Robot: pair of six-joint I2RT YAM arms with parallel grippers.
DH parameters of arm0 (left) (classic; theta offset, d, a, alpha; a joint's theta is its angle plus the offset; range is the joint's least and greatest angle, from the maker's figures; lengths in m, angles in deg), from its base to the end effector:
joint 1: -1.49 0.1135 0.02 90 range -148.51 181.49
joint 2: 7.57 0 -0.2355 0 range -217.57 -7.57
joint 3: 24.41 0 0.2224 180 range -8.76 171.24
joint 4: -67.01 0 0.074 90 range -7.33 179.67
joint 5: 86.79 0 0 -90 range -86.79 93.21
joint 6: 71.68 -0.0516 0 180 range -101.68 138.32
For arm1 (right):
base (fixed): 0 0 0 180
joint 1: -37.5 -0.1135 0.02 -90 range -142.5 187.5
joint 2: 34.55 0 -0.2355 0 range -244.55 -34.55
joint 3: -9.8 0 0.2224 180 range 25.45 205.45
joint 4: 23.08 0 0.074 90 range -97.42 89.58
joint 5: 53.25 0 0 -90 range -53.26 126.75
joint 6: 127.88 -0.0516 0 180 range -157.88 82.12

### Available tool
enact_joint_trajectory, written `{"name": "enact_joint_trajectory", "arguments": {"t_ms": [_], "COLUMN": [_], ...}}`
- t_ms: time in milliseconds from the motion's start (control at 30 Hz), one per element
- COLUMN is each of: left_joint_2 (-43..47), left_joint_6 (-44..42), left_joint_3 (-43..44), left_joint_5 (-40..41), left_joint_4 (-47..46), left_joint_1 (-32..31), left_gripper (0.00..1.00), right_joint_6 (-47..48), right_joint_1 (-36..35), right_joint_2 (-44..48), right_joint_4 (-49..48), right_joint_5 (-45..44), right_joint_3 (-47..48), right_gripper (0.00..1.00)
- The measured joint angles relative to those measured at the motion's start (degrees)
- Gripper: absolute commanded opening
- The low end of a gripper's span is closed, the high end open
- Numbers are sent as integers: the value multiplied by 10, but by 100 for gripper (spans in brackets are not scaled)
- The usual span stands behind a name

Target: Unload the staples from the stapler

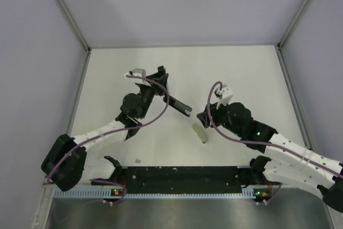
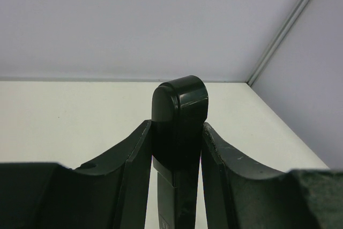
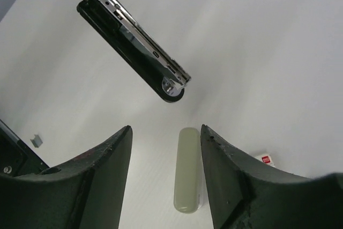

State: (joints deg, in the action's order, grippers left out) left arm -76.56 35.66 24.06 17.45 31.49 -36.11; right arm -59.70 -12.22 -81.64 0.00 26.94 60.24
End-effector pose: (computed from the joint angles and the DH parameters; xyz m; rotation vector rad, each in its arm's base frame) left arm 0.2166 -0.1508 0.2875 0.0208 1.3458 -0.6514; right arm 0.1355 0.1463 0.2568 -0.3586 1.9359 0.6716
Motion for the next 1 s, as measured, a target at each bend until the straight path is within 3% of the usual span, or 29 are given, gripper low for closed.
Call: {"name": "enact_joint_trajectory", "arguments": {"t_ms": [267,567,833,1000], "left_joint_2": [-76,-203,-289,-294], "left_joint_6": [-7,-7,17,9], "left_joint_3": [7,46,52,54], "left_joint_5": [-21,-127,-190,-225], "left_joint_4": [-66,-170,-178,-183], "left_joint_1": [34,84,135,138], "left_gripper": [0,0,0,0], "right_joint_6": [3,-1,-3,-3], "right_joint_1": [0,0,0,0], "right_joint_2": [-28,-77,-74,-62], "right_joint_4": [11,3,-10,-10], "right_joint_5": [14,40,50,55], "right_joint_3": [0,0,-4,-7], "right_gripper": [52,51,51,51]}}
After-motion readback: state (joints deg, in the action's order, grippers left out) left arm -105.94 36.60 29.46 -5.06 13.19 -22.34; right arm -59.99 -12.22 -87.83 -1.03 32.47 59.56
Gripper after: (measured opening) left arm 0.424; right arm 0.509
